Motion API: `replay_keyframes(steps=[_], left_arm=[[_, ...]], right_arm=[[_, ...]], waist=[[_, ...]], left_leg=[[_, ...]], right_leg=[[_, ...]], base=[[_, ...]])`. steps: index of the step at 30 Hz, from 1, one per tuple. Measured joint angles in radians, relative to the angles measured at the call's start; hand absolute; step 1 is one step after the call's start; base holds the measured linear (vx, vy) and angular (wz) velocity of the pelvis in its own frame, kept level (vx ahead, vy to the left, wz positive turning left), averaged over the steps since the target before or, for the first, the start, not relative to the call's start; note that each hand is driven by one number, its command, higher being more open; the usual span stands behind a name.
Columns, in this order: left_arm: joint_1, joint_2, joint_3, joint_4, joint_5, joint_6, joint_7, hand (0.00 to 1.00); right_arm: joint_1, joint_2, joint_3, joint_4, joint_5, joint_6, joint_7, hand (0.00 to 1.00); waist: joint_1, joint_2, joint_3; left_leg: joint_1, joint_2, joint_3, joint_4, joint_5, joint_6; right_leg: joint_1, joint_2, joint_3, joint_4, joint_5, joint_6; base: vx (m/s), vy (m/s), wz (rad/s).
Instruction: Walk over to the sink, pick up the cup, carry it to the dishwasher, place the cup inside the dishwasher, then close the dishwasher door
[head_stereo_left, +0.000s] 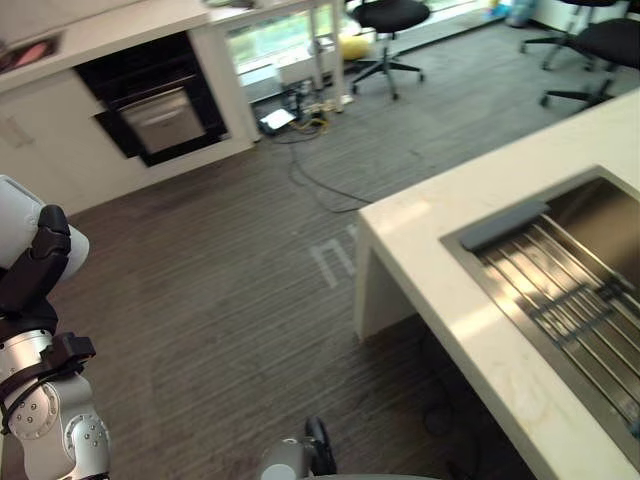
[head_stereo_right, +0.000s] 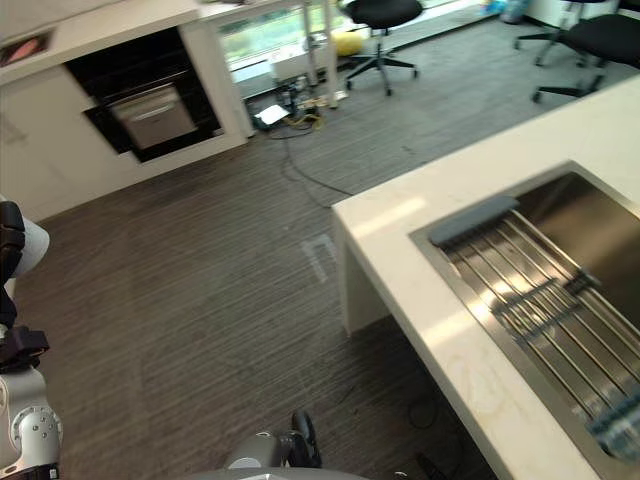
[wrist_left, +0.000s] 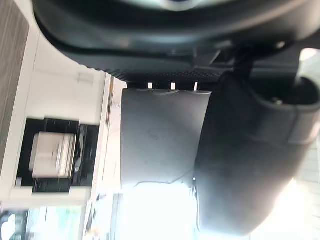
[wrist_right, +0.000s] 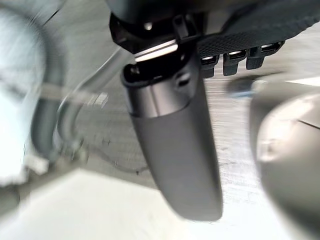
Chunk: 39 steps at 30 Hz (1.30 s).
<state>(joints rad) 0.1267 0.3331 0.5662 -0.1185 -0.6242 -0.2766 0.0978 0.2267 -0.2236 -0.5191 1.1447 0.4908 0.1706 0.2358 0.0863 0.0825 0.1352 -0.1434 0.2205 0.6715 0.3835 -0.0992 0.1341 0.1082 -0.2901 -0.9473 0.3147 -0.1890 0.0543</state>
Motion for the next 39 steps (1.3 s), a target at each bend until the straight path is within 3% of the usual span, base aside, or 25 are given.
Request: replay_keyframes(steps=[1, 2, 3, 4, 5, 6, 7, 8, 9, 11, 14, 16, 17, 18, 20, 24, 25, 31, 36, 38, 39], left_arm=[[0.001, 0.003, -0.023, -0.028, 0.024, 0.022, -0.019, 0.00], [0.001, 0.008, -0.047, -0.093, 0.049, 0.041, -0.038, 0.00], [0.001, 0.012, -0.057, -0.124, 0.057, 0.047, -0.041, 0.00], [0.001, 0.050, -0.084, -0.189, 0.064, 0.072, -0.049, 0.00], [0.002, 0.074, -0.097, -0.206, 0.072, 0.084, -0.053, 0.00], [0.004, 0.135, -0.141, -0.225, 0.096, 0.101, -0.067, 0.00], [0.005, 0.141, -0.155, -0.231, 0.096, 0.101, -0.076, 0.00], [0.006, 0.142, -0.180, -0.229, 0.094, 0.090, -0.097, 0.00], [0.003, 0.135, -0.224, -0.217, 0.092, 0.073, -0.126, 0.00], [0.001, 0.123, -0.264, -0.193, 0.094, 0.073, -0.152, 0.00], [0.015, 0.055, -0.302, -0.138, 0.095, 0.095, -0.136, 0.00], [0.018, -0.006, -0.334, -0.132, 0.096, 0.106, -0.134, 0.00], [0.029, -0.029, -0.356, -0.139, 0.096, 0.109, -0.135, 0.00], [0.036, -0.046, -0.363, -0.140, 0.096, 0.110, -0.135, 0.00], [0.092, -0.145, -0.420, -0.144, 0.097, 0.111, -0.121, 0.00], [0.119, -0.178, -0.590, -0.134, 0.119, 0.116, -0.100, 0.00], [0.093, -0.153, -0.651, -0.023, 0.223, 0.114, -0.050, 0.00], [0.093, -0.154, -0.652, -0.022, 0.223, 0.114, -0.046, 0.00], [0.092, -0.167, -0.658, 0.019, 0.222, 0.122, 0.012, 0.00], [0.092, -0.182, -0.674, 0.042, 0.222, 0.131, 0.037, 0.00], [0.092, -0.196, -0.690, 0.051, 0.222, 0.145, 0.051, 0.00]], right_arm=[[0.013, -0.024, 0.008, -0.004, 0.000, -0.008, -0.004, 1.00], [0.016, -0.042, 0.008, -0.002, -0.001, -0.011, -0.008, 1.00], [0.013, -0.048, 0.008, -0.002, -0.001, -0.016, -0.012, 1.00], [-0.001, -0.035, 0.003, 0.000, -0.005, -0.031, -0.036, 1.00], [-0.004, -0.031, 0.001, -0.001, -0.005, -0.035, -0.046, 1.00], [-0.009, 0.010, -0.003, -0.018, -0.007, -0.042, -0.077, 1.00], [-0.005, 0.017, -0.024, -0.036, -0.012, -0.055, -0.088, 1.00], [0.001, 0.019, -0.045, -0.053, -0.011, -0.057, -0.082, 1.00], [0.003, 0.042, -0.065, -0.056, -0.011, -0.065, -0.074, 1.00], [0.021, 0.082, -0.061, -0.059, -0.013, -0.081, -0.074, 1.00], [0.046, 0.114, 0.024, -0.051, -0.052, -0.086, -0.057, 1.00], [0.043, 0.116, 0.047, -0.060, -0.050, -0.087, -0.053, 1.00], [0.025, 0.110, 0.075, -0.059, -0.052, -0.085, -0.044, 1.00], [0.012, 0.108, 0.082, -0.056, -0.051, -0.084, -0.038, 1.00], [-0.050, 0.092, 0.111, -0.047, -0.052, -0.091, -0.007, 1.00], [-0.132, 0.064, 0.250, -0.052, -0.040, -0.063, -0.005, 1.00], [-0.167, 0.057, 0.440, -0.052, -0.003, 0.004, -0.023, 1.00], [-0.162, 0.057, 0.440, -0.052, -0.002, 0.004, -0.022, 1.00], [-0.148, 0.065, 0.387, -0.053, 0.005, 0.004, -0.020, 1.00], [-0.132, 0.073, 0.321, -0.053, 0.040, 0.002, -0.035, 1.00], [-0.123, 0.076, 0.267, -0.053, 0.051, -0.009, -0.043, 1.00]], waist=[[0.000, 0.004, -0.003], [0.012, 0.010, -0.002], [0.019, 0.014, -0.001], [0.024, 0.003, 0.006], [0.026, 0.000, 0.006], [0.028, -0.003, -0.001], [0.023, -0.004, 0.000], [0.008, 0.007, -0.010], [-0.018, 0.014, -0.019], [-0.029, 0.004, -0.025], [-0.022, -0.029, -0.040], [-0.019, -0.035, -0.044], [-0.006, -0.059, -0.044], [-0.006, -0.067, -0.043], [0.007, -0.060, -0.057], [0.000, -0.063, -0.057], [-0.057, -0.076, -0.080], [-0.059, -0.076, -0.080], [-0.077, -0.072, -0.077], [-0.077, -0.067, -0.073], [-0.079, -0.064, -0.069]], left_leg=[[0.068, 0.044, 0.040, -0.028, 0.047, -0.058], [0.118, 0.021, -0.004, -0.107, 0.060, -0.181], [0.128, -0.001, -0.013, -0.130, 0.048, -0.213], [0.147, -0.054, -0.032, -0.158, 0.026, -0.201], [0.149, -0.072, -0.045, -0.157, 0.019, -0.189], [0.148, -0.124, -0.099, -0.161, -0.006, -0.152], [0.147, -0.141, -0.125, -0.167, -0.010, -0.142], [0.140, -0.153, -0.173, -0.173, -0.015, -0.126], [0.125, -0.154, -0.272, -0.181, -0.014, -0.111], [0.130, -0.165, -0.361, -0.208, 0.001, -0.105], [0.142, -0.208, -0.487, -0.229, 0.017, -0.109], [0.136, -0.224, -0.556, -0.227, 0.021, -0.115], [0.137, -0.236, -0.576, -0.237, 0.026, -0.126], [0.138, -0.238, -0.587, -0.238, 0.026, -0.133], [0.136, -0.198, -0.591, -0.250, 0.028, -0.170], [0.172, -0.155, -0.588, -0.302, 0.046, -0.204], [0.227, -0.171, -0.574, -0.451, 0.168, -0.186], [0.224, -0.172, -0.568, -0.447, 0.167, -0.187], [0.188, -0.174, -0.553, -0.387, 0.136, -0.183], [0.181, -0.178, -0.550, -0.371, 0.120, -0.171], [0.158, -0.181, -0.537, -0.339, 0.075, -0.134]], right_leg=[[0.029, -0.050, -0.059, 0.037, -0.003, 0.005], [0.050, -0.101, -0.109, 0.076, -0.008, 0.018], [0.060, -0.120, -0.118, 0.088, -0.006, 0.022], [0.103, -0.166, -0.147, 0.105, 0.008, 0.042], [0.122, -0.181, -0.159, 0.108, 0.022, 0.045], [0.139, -0.217, -0.121, 0.148, 0.065, -0.007], [0.127, -0.230, -0.061, 0.181, 0.087, -0.042], [0.081, -0.232, 0.088, 0.238, 0.101, -0.086], [0.026, -0.108, 0.359, 0.216, 0.001, -0.024], [-0.004, 0.002, 0.520, 0.176, -0.047, -0.001], [-0.071, 0.052, 0.614, 0.132, -0.082, 0.019], [-0.088, 0.062, 0.642, 0.041, -0.067, 0.023], [-0.101, 0.058, 0.637, -0.047, 0.024, 0.013], [-0.105, 0.056, 0.643, -0.059, 0.028, 0.043], [-0.073, 0.106, 0.644, -0.135, 0.047, 0.034], [-0.033, 0.161, 0.640, -0.202, 0.075, 0.005], [0.014, 0.176, 0.650, -0.355, 0.197, 0.012], [0.012, 0.177, 0.656, -0.361, 0.201, 0.011], [0.009, 0.176, 0.664, -0.390, 0.222, 0.009], [-0.001, 0.170, 0.664, -0.365, 0.201, 0.016], [-0.031, 0.157, 0.660, -0.298, 0.153, 0.012]], base=[[0.06, 0.245, 1.75], [0.05, 0.247, 1.36], [0.01, 0.328, 1.04], [0.00, 0.279, 0.70], [0.03, 0.397, 1.13], [0.06, 0.302, 1.01], [0.09, 0.346, 1.31], [0.09, 0.213, 1.67], [0.11, 0.161, 1.84], [0.14, 0.046, 1.59], [0.18, -0.009, 1.39], [0.15, -0.086, 1.21], [0.13, -0.128, 0.87], [0.12, -0.166, 0.40], [0.11, -0.211, 0.00], [0.04, -0.159, -0.10], [0.00, 0.000, 0.00], [0.00, 0.000, -0.03], [-0.02, 0.004, -0.08], [-0.03, 0.024, 0.01], [-0.03, 0.057, 0.31]])
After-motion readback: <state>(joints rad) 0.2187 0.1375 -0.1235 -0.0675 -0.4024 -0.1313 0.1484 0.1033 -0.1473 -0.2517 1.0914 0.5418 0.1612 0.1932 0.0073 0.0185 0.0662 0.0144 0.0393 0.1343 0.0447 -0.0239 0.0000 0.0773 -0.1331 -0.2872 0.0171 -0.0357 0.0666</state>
